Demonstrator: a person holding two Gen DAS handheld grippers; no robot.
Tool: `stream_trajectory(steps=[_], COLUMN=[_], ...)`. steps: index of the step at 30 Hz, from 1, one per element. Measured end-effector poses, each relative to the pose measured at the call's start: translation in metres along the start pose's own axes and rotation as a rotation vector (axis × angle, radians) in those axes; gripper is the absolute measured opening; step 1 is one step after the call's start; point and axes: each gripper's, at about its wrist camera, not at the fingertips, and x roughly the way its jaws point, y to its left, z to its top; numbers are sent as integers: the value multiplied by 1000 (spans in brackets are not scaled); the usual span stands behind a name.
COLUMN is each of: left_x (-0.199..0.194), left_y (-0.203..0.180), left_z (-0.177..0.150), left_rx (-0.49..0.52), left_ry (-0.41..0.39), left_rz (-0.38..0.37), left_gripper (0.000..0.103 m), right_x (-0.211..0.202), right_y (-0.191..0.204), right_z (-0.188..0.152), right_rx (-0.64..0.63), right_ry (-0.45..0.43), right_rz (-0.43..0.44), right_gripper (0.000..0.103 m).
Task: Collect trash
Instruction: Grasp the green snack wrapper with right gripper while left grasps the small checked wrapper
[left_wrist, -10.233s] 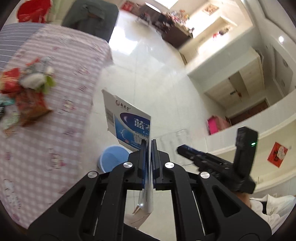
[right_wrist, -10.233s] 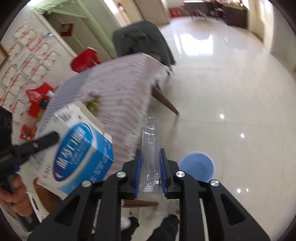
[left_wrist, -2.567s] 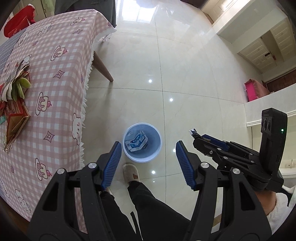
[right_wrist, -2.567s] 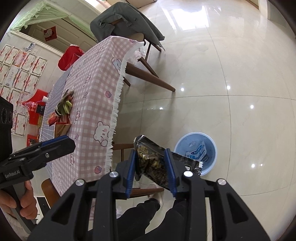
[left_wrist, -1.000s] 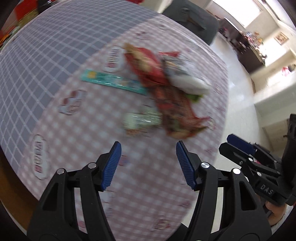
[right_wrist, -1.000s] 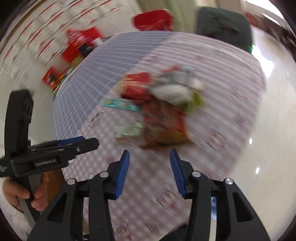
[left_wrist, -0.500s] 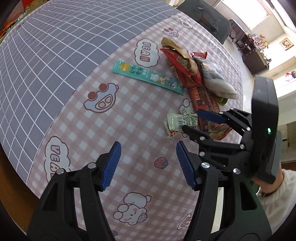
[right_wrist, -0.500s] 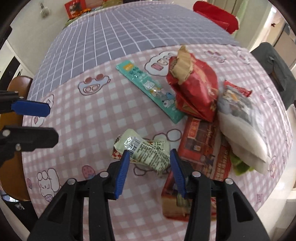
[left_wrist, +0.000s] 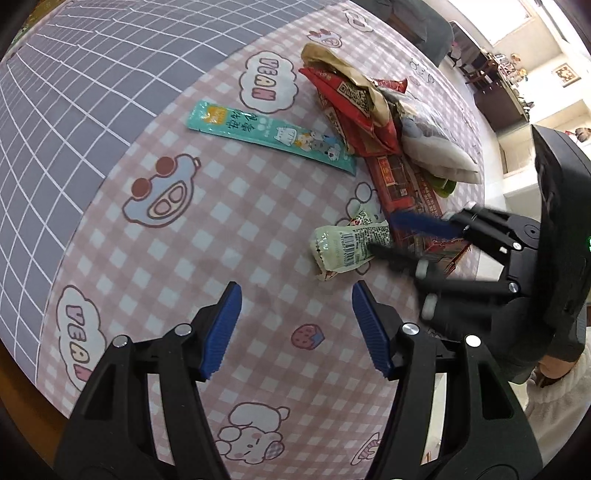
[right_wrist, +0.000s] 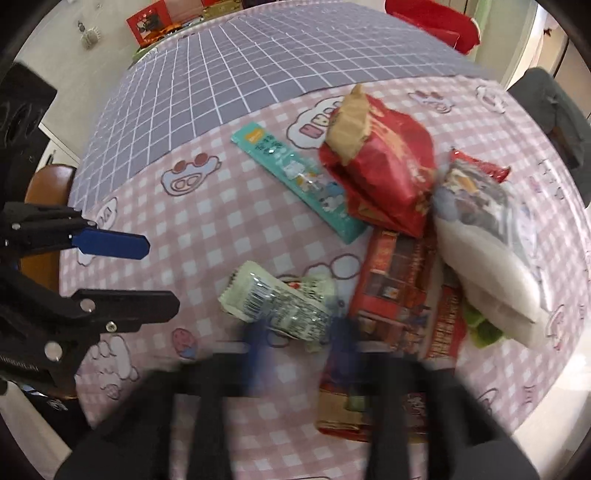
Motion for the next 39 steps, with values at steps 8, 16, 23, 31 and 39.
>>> stream_trajectory(steps=[8,16,23,31,39], left_x=[4,17,45,60,52], left_y=[-1,-13,-37,-58,-64], left_z=[2,10,21,30,25], left_rx=[-8,4,73,180,176], left_ry=[7,10,16,10,-5], left_rz=[10,8,33,112,109], left_gripper=[62,62,61,33,13], right_x=[13,-11,-27,-28,-40], right_y=[4,-25,-46,-51,-52], right_z=[-10,-8,-18,-35,-40], right_rx=[-77,110,340,472,494], right_ry=[22,-70,-116,-126,-161], right_rz=[-28,28,62,121,160], right_gripper=[30,27,27,27,27])
